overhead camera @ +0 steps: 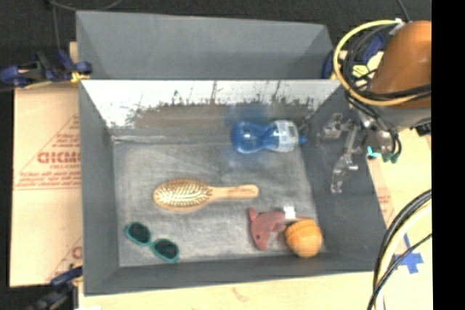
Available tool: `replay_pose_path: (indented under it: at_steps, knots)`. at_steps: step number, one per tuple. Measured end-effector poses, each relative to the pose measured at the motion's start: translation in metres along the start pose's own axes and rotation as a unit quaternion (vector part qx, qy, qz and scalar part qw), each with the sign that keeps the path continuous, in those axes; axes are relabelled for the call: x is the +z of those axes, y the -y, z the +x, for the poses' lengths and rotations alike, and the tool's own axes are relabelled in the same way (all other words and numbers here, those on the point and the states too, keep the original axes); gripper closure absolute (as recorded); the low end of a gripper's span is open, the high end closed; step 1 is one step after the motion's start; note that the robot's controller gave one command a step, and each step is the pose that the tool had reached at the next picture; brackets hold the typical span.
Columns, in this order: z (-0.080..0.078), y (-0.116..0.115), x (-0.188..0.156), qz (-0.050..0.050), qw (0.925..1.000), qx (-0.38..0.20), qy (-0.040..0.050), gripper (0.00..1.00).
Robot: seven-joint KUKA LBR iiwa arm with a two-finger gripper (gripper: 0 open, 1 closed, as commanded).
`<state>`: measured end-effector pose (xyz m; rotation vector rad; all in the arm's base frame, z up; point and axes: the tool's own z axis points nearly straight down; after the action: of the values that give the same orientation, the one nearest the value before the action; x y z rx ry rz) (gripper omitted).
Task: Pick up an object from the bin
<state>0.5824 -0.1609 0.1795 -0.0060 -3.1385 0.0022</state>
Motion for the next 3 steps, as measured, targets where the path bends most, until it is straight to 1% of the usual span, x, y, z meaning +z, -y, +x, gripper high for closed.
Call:
replay_pose_path:
  at_steps: [1, 2, 3]
  knots:
    - [-0.002, 0.000, -0.004, 0.001, 1.0000, -0.002, 0.0038, 0.00]
    - [0.000, -0.011, 0.054, 0.001, 1.0000, -0.007, 0.0064, 0.00]
    - [-0.023, -0.052, 0.102, 0.002, 0.9965, -0.084, -0.0045, 0.00]
